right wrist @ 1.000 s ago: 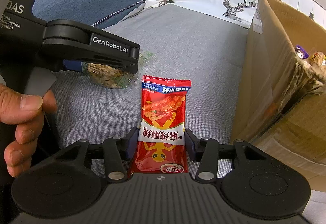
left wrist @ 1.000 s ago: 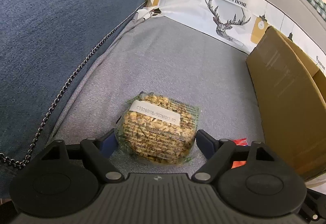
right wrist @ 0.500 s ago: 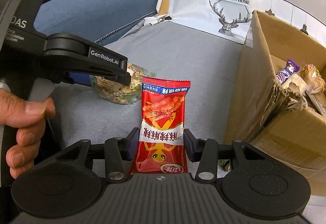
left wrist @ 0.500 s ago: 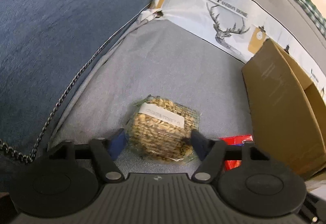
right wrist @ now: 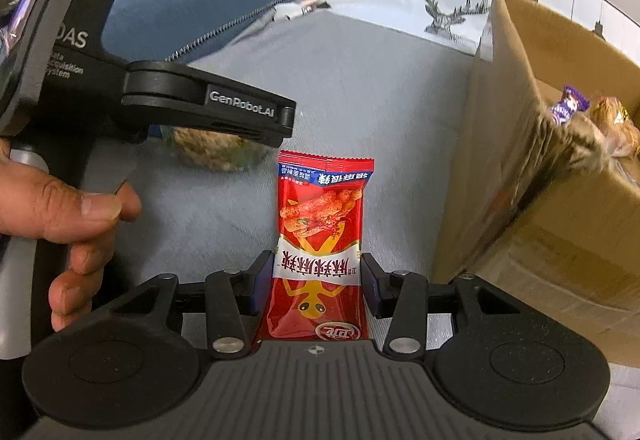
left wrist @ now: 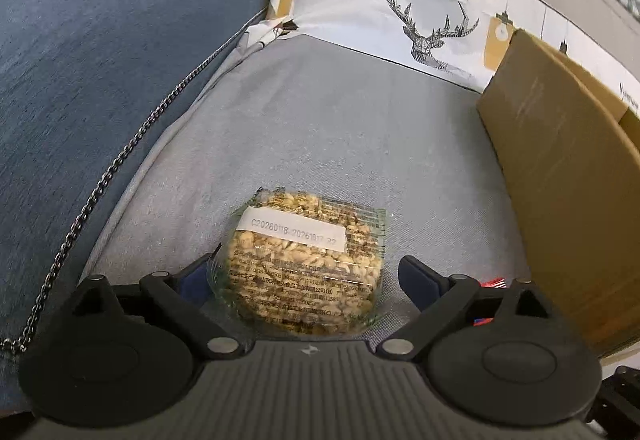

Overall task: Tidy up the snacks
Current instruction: 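Lift both held snacks and carry them over the cardboard box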

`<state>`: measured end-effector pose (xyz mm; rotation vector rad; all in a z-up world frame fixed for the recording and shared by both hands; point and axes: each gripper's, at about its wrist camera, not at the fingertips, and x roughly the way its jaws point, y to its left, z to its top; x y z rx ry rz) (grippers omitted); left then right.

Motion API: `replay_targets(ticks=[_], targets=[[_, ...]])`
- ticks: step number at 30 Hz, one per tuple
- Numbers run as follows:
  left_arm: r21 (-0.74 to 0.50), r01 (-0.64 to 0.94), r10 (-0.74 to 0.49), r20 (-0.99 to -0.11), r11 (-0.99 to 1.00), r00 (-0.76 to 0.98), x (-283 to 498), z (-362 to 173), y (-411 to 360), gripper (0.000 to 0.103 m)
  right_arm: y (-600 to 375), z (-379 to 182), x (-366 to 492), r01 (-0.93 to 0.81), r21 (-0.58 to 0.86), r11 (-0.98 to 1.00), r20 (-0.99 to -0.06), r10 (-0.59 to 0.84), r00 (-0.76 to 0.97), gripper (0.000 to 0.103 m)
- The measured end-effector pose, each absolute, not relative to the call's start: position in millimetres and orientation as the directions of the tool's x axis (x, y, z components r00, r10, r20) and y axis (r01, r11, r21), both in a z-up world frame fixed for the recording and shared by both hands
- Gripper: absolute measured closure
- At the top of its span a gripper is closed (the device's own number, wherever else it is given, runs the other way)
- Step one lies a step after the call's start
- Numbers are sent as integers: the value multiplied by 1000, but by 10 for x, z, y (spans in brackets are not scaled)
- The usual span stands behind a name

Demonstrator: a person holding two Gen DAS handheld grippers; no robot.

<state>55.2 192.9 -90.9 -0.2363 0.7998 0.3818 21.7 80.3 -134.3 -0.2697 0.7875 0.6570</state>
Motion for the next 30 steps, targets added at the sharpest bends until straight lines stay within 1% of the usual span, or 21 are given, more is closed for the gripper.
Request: replay_targets(ticks=[2, 3, 4, 6, 9, 14, 17, 22, 27, 30], targets=[[-47, -412, 250, -731, 910, 635, 562, -924, 1910, 7, 819, -1367, 218, -638, 10, 770, -733, 440, 519, 55], [-41, -410, 253, -729, 911, 636, 567, -926, 1908, 10, 828, -1374, 217, -638, 8, 770, -733, 438, 519, 55], [-38, -407, 255, -724, 913, 640, 566, -920, 1905, 15, 831, -1378, 218, -638, 7, 770, -733, 438, 521, 55], [-55, -400, 241, -719, 915, 652, 561, -905, 1914, 18, 838, -1383, 221, -637, 4, 771, -731, 437, 524, 55], [-83, -406, 238, -697, 910, 676, 505, -840, 1943, 19, 832, -1375, 222, -635, 1, 773, -723, 439, 534, 55], [-174, -392, 196, -644, 904, 739, 330, -659, 2003, 19, 806, -1293, 156, -634, -8, 774, -686, 457, 566, 56], [-199, -388, 192, -617, 900, 763, 224, -538, 2012, 19, 786, -1205, 95, -643, -20, 766, -651, 478, 590, 56], [-201, -398, 218, -580, 895, 785, 61, -306, 2008, 19, 723, -993, -39, -658, -47, 752, -571, 520, 636, 56], [-243, -412, 229, -544, 878, 808, -110, -45, 2010, 19, 582, -723, -95, -649, -36, 760, -469, 560, 683, 56], [-234, -398, 235, -513, 887, 826, -147, 116, 1928, 19, 443, -560, -107, -637, -18, 771, -398, 579, 712, 56]])
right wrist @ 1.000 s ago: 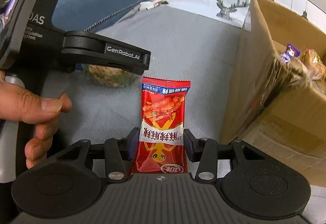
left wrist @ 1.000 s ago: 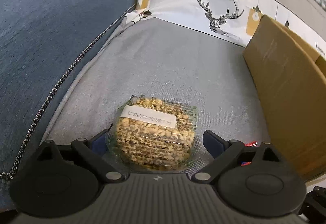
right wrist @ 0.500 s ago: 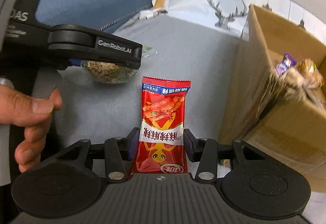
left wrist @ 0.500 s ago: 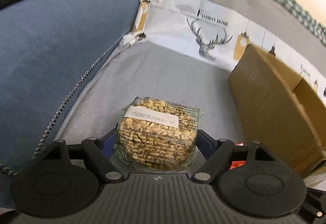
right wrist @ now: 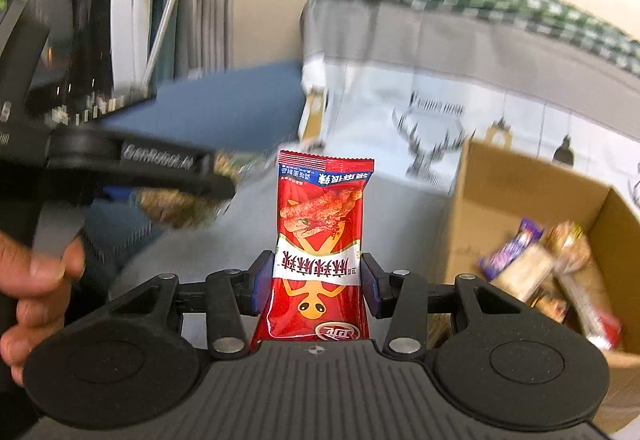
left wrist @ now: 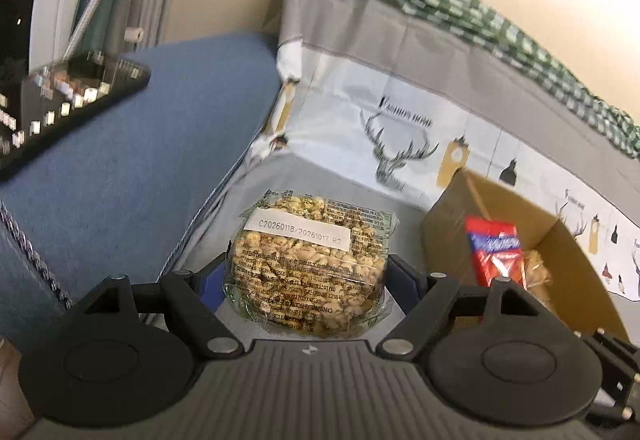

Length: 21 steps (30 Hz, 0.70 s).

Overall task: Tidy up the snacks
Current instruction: 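Lift both held snacks and carry them over the cardboard box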

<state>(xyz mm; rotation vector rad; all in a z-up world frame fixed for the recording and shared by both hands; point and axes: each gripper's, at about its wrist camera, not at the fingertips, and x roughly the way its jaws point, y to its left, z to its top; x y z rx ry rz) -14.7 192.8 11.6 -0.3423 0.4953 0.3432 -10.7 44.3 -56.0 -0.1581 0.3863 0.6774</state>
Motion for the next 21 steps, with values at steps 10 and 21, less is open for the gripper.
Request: replay_targets(ticks=[10, 21], targets=[[-183, -284, 187, -418, 941, 889, 169, 544, 1347, 19, -113, -329, 219, -557, 115, 823, -271, 565, 779, 56], [-136, -102, 49, -345, 985, 937, 935, 870, 494, 19, -794, -288, 747, -309, 255, 916, -183, 360, 915, 56]])
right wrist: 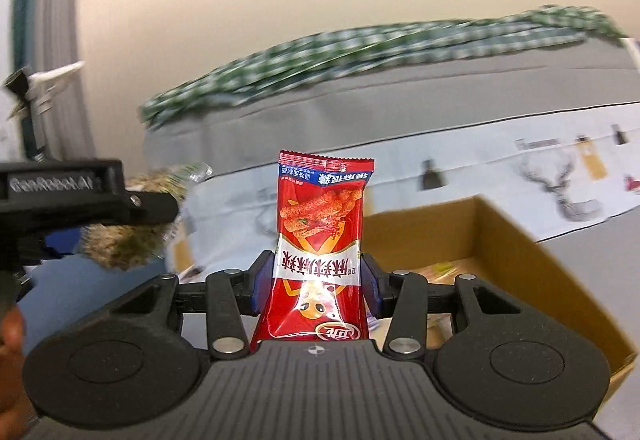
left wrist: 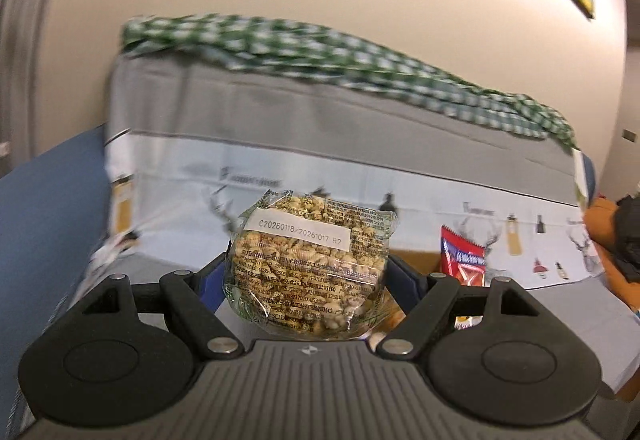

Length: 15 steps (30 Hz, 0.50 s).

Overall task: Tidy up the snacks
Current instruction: 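Lift both held snacks and carry them over the cardboard box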

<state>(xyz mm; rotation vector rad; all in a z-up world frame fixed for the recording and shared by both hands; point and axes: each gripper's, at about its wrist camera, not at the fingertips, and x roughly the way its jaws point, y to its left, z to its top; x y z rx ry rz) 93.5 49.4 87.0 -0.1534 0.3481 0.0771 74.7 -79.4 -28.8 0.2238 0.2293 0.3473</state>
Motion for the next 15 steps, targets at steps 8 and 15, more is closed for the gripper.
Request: replay_targets(ticks=[8, 15], targets=[[-121, -29, -11, -320, 992, 947, 1474, 951, 51, 19, -1221, -371, 1073, -132, 284, 950, -202, 194, 960, 56], [-114, 22, -58, -327, 993, 943, 1645, 893, -227, 19, -1381, -435, 1138, -79, 343, 936, -209, 157, 965, 56]])
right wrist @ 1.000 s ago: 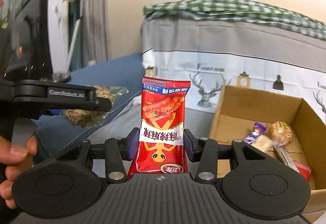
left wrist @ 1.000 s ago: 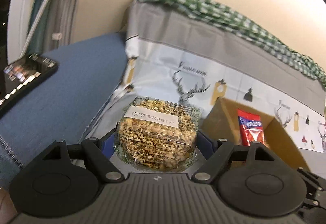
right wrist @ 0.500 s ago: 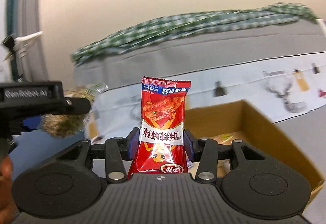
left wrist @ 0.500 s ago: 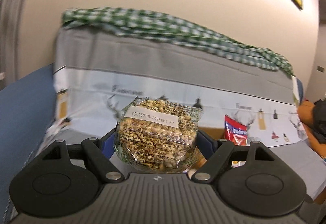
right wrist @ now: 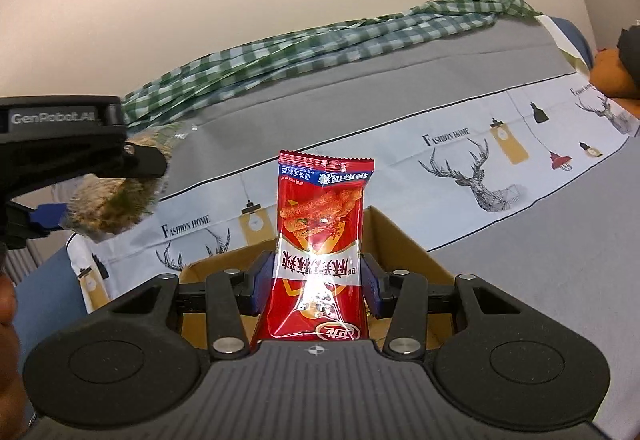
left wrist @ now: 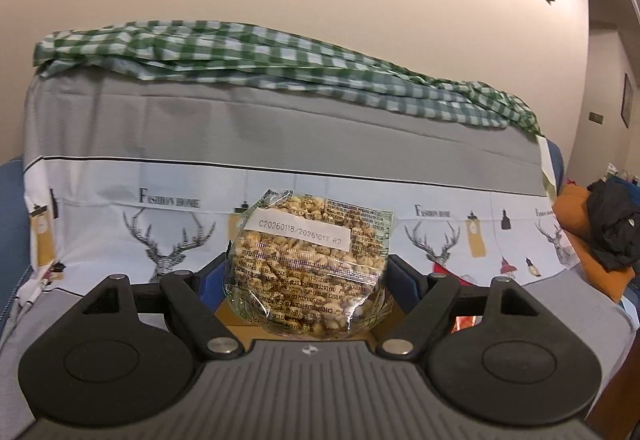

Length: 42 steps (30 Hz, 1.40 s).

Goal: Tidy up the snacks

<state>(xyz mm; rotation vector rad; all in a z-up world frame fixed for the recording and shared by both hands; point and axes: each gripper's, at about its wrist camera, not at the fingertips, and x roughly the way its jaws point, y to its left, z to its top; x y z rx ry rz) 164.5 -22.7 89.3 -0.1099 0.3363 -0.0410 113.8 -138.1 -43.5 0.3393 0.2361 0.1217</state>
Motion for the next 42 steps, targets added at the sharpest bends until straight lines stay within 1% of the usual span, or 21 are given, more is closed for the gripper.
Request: replay_targets(ticks=[12, 14, 16, 18, 19, 21, 22, 23, 27, 30, 33, 35, 38, 40, 42], targets=[[-109, 76, -108, -324, 991, 940, 1583, 932, -297, 19, -1402, -451, 1105, -70, 363, 929, -192, 149, 970, 56], [-108, 75, -107, -329, 991, 938, 1582, 951, -290, 16, -1388, -457, 1106, -79, 360, 930, -194, 157, 968, 55], [-113, 71, -105, -341, 991, 934, 1584, 967, -270, 16, -1366, -480, 1153, -103, 361, 927, -222, 193, 956, 51], [-121, 78, -116, -348, 990, 930, 1571, 989, -240, 14, -1297, -533, 1222, -122, 352, 928, -283, 229, 931, 48], [-122, 80, -118, -348, 989, 930, 1551, 998, -225, 13, -1273, -544, 1233, -127, 348, 929, -296, 238, 925, 47], [-124, 75, -114, -345, 989, 932, 1491, 1019, -190, 10, -1246, -531, 1207, -132, 334, 933, -288, 235, 928, 44], [-127, 74, -114, -344, 989, 932, 1449, 1027, -162, 10, -1236, -525, 1193, -131, 324, 937, -284, 229, 931, 36], [-131, 72, -113, -342, 989, 933, 1404, 1038, -137, 10, -1231, -526, 1180, -137, 323, 936, -282, 233, 931, 32], [-146, 55, -101, -331, 988, 938, 1158, 1067, 22, 8, -1191, -511, 1126, -144, 297, 944, -277, 230, 933, 32], [-165, 44, -99, -341, 985, 935, 955, 1037, 143, 8, -1185, -495, 1057, -153, 280, 948, -263, 229, 937, 31], [-164, 33, -92, -361, 986, 928, 738, 950, 209, 8, -1171, -472, 970, -169, 252, 953, -250, 232, 940, 24], [-171, 32, -91, -348, 985, 933, 561, 905, 248, 8, -1170, -462, 891, -180, 238, 955, -250, 239, 938, 15], [-177, 37, -96, -338, 984, 936, 337, 861, 281, 7, -1176, -440, 779, -202, 235, 951, -280, 265, 923, 5], [-170, 39, -95, -334, 985, 938, 211, 835, 284, 7, -1186, -393, 666, -218, 224, 950, -295, 279, 914, 1], [-169, 38, -93, -334, 985, 938, 121, 812, 286, 7, -1218, -321, 542, -226, 217, 950, -315, 287, 905, 1]])
